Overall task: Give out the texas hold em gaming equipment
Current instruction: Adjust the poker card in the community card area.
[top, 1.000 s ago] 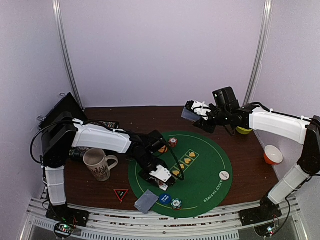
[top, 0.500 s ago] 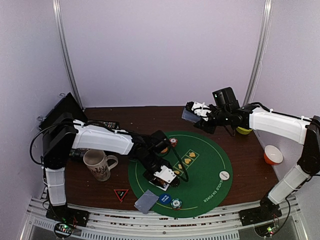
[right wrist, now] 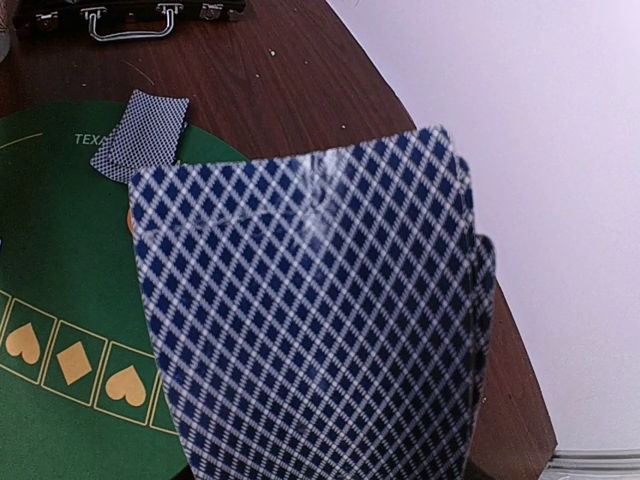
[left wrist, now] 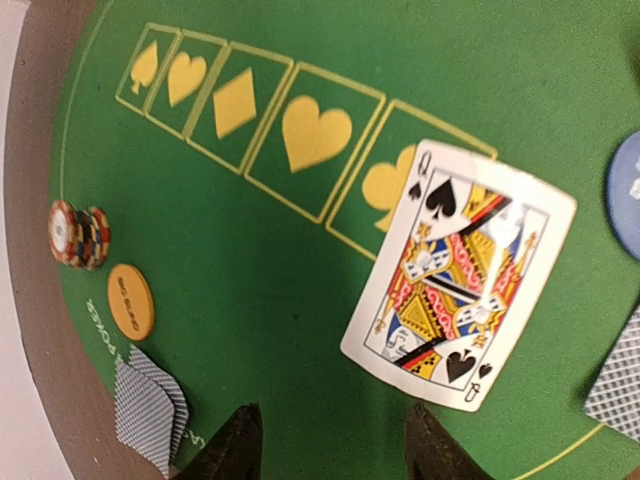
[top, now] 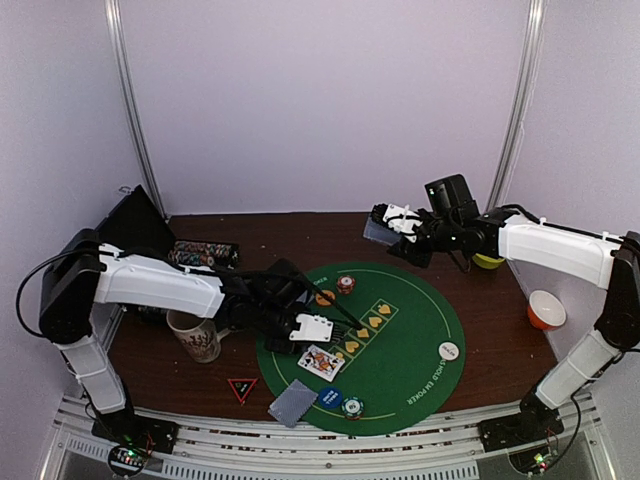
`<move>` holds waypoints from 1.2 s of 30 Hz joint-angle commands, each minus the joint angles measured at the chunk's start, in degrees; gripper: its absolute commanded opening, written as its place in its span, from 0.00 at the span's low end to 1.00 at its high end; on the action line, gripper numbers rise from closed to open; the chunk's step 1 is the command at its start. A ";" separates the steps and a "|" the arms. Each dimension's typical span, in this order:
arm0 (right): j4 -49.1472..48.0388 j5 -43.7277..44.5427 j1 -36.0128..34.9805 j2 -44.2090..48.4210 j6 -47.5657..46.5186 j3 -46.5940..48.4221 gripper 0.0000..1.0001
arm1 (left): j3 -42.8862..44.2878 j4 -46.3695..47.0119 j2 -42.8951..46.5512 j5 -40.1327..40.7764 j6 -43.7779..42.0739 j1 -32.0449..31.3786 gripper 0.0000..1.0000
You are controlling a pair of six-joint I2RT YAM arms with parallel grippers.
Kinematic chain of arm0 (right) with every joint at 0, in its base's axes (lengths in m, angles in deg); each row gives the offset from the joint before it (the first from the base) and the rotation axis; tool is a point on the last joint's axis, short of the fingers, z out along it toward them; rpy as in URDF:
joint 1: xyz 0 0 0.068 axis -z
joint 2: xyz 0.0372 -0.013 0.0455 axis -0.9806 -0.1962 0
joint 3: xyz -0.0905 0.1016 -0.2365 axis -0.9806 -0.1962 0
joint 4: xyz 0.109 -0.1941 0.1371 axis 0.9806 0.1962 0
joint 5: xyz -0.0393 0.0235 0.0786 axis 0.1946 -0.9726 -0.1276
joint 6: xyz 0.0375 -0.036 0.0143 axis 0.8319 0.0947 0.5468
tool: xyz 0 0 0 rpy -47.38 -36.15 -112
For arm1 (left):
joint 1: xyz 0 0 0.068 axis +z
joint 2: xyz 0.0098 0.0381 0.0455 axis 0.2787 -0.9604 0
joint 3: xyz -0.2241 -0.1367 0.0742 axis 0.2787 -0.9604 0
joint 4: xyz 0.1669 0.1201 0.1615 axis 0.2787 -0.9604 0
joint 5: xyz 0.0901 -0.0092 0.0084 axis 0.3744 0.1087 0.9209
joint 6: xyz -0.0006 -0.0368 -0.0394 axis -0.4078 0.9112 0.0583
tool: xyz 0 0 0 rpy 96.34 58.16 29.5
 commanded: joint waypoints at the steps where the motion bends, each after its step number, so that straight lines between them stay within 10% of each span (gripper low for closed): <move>1: -0.50 0.22 0.35 2.24 0.03 -0.31 0.47 | -0.63 4.10 -4.21 8.07 4.11 0.55 0.50; 36: 0.07 0.87 0.35 3.51 -0.67 -0.59 0.47 | 1.04 11.69 -8.44 -0.61 4.86 -0.19 0.49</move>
